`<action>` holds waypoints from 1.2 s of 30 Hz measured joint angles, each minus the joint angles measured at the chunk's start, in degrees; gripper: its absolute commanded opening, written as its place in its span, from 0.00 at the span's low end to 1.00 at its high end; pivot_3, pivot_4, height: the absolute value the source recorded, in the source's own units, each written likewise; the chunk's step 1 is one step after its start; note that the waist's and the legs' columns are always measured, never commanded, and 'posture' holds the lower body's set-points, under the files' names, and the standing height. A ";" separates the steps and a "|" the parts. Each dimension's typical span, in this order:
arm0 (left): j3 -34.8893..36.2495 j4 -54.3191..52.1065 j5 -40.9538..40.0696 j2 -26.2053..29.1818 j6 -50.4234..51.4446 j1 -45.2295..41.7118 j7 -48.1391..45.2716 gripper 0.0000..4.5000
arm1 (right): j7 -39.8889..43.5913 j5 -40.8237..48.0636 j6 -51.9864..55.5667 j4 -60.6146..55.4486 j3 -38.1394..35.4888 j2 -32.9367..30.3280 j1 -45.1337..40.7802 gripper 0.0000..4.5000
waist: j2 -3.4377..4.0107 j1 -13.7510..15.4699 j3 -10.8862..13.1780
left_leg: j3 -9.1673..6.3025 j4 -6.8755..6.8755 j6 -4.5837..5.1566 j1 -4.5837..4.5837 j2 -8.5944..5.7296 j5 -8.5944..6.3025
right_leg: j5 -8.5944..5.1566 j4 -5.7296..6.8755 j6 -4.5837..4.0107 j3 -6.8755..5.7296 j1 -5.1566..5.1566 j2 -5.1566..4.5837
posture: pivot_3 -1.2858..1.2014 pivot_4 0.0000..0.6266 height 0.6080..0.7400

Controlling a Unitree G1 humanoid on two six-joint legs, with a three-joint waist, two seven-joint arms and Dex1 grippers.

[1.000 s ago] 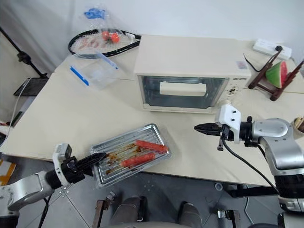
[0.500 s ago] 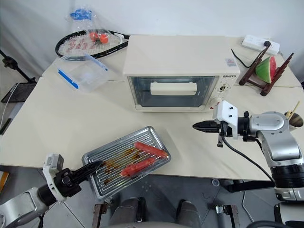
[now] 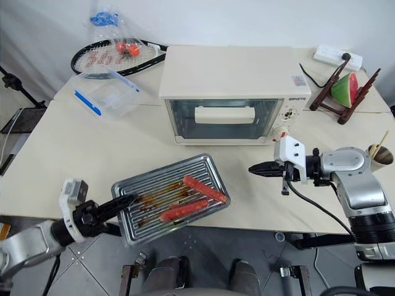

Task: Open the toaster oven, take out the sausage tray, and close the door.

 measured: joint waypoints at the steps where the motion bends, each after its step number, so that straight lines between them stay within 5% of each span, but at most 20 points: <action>1: -1.22 2.18 0.00 0.55 1.05 -2.79 -0.07 0.00 | -0.11 -0.01 0.00 -0.19 -0.13 -0.24 0.59 0.01 | 0.00 -0.06 0.00 | 0.02 -0.01 0.00 0.01 0.00 0.00 | 0.00 0.01 0.00 0.00 -0.01 0.00 | 0.52 0.24 1.00; 11: -17.96 22.87 2.12 -2.06 8.54 -27.78 2.14 0.00 | -4.82 0.10 0.94 -3.96 -7.23 -3.68 7.52 0.01 | -0.08 -0.16 -0.02 | 0.13 -0.03 0.00 0.13 0.00 0.00 | -0.03 0.12 0.09 0.01 -0.01 0.00 | 0.52 0.24 1.00; 22: -22.94 41.93 29.97 -14.59 12.71 -47.47 -9.73 0.00 | -10.04 0.77 5.17 -12.65 -19.46 -6.95 20.07 0.01 | -0.21 2.12 -0.09 | 0.22 0.12 0.01 0.38 -0.04 0.00 | -0.01 0.09 0.18 0.08 0.29 0.00 | 0.52 0.24 1.00; 29: -22.93 46.72 43.56 -18.01 13.43 -52.06 -20.16 0.00 | -12.24 1.52 7.42 -17.23 -21.14 -6.95 23.09 0.01 | -0.22 3.01 -0.13 | 0.24 0.13 0.08 0.81 -0.05 -0.04 | -0.01 -0.07 0.19 0.11 0.78 -0.01 | 0.52 0.24 1.00; 36: -22.85 47.84 53.87 -20.00 14.02 -52.79 -26.74 0.46 | -13.49 2.03 8.25 -18.11 -22.18 -6.95 24.00 0.00 | -0.23 2.77 -0.20 | 0.20 0.10 0.08 0.91 -0.05 -0.08 | 0.00 -0.08 0.20 0.09 0.89 -0.01 | 0.52 0.24 1.00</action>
